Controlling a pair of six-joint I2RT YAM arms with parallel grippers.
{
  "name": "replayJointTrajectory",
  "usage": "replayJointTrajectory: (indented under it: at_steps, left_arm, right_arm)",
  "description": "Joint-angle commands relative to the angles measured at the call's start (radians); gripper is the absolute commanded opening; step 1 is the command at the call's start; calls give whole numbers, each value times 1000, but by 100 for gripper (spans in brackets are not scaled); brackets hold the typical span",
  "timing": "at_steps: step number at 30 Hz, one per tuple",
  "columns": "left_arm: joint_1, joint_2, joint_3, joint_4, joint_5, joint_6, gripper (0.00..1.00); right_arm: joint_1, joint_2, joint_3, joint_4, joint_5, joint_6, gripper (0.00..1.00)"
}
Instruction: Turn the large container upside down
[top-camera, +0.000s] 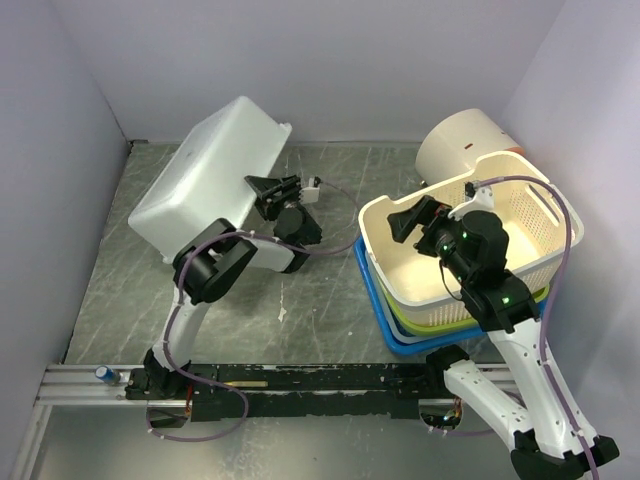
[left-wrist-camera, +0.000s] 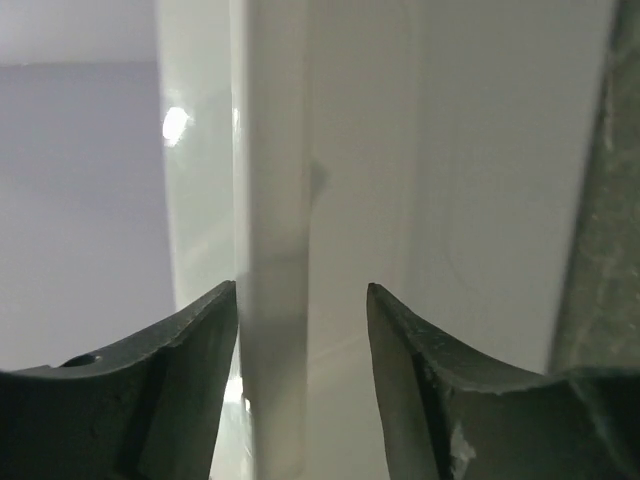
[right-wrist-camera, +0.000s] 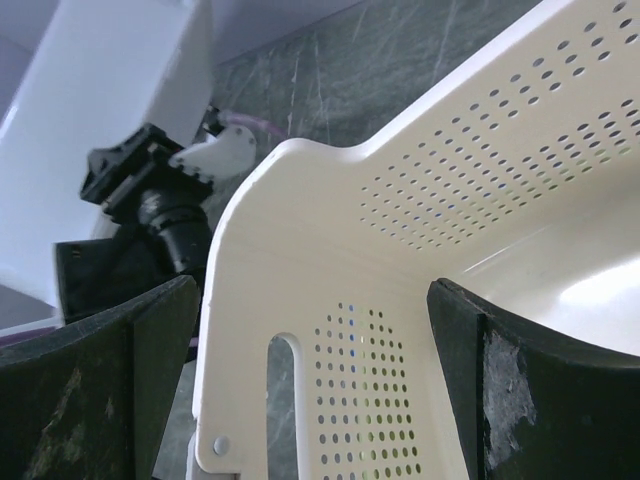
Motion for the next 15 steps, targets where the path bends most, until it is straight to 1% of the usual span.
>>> replayJointTrajectory:
  at_steps: [1,4,10,13,15]
  left_arm:
    - [-8,50,63,326,-120,204,68]
    - [-10,61,101,326,-142,206,74]
    - [-21,98,169,326,-166,222,80]
    - [-26,113,177,326,-171,226,83]
    - [-27,118,179,326,-178,230,84]
  right_arm:
    - [-6,-12,57,-31,51,-45,100]
    - [-6,-15,66,-37,68,-62,100]
    - [-6,-1,68,-29,73,-80,100]
    - [-6,5,63,-24,76,-84,100]
    - [-7,6,58,-18,71,-84,100]
